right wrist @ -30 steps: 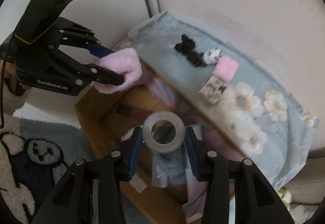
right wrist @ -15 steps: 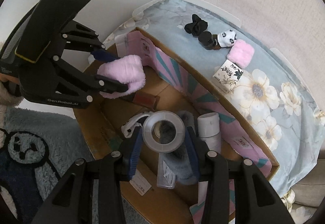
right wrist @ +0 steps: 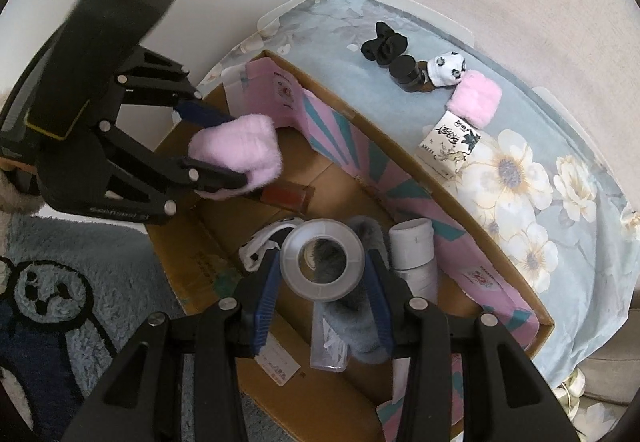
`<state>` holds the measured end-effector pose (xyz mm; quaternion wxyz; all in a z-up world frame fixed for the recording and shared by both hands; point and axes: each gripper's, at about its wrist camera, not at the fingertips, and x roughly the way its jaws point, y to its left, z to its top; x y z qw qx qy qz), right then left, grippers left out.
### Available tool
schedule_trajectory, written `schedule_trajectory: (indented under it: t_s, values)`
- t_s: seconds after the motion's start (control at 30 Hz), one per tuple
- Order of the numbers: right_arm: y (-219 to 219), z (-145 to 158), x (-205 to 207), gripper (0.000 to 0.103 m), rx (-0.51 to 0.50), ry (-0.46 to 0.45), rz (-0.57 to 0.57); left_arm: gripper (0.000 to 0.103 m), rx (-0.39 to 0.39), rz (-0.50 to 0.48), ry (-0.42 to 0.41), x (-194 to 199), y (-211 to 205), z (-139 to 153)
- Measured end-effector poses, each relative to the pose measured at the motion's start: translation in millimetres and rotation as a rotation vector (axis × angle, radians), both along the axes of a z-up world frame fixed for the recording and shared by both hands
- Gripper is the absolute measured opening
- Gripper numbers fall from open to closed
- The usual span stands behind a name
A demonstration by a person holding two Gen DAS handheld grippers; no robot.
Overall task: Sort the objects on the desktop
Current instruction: 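Carry the pink slipper and clear tape roll into the box and open both grippers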
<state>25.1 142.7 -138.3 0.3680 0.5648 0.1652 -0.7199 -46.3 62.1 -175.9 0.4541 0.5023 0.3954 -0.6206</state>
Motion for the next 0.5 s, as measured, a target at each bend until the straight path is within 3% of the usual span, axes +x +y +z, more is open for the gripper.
schedule_trajectory:
  t_s: [0.03, 0.07, 0.1, 0.17, 0.23, 0.37, 0.5]
  values:
    - [0, 1, 1, 0.069, -0.006, -0.004, -0.003, 0.064, -0.012, -0.007, 0.011, -1, 1, 3]
    - [1, 1, 2, 0.08, -0.012, -0.005, -0.004, 0.094, -0.029, -0.017, 0.014, -3, 3, 7]
    - [1, 2, 3, 0.091, -0.016, -0.004, -0.002, 0.102, -0.04, -0.026, 0.008, -5, 4, 10]
    - [3, 4, 4, 0.093, -0.013, 0.001, -0.003, 0.103, -0.072, -0.042, 0.011, -9, 2, 13]
    - [4, 6, 6, 0.103, -0.003, 0.023, -0.006, 0.103, -0.076, -0.047, 0.009, -10, -2, 12]
    - [12, 11, 8, 0.103, 0.03, 0.082, -0.027, 0.103, -0.096, -0.046, -0.007, -8, -4, 11]
    - [26, 17, 5, 0.103, -0.028, 0.072, -0.086, 0.103, -0.115, -0.025, 0.0, -2, -4, 18]
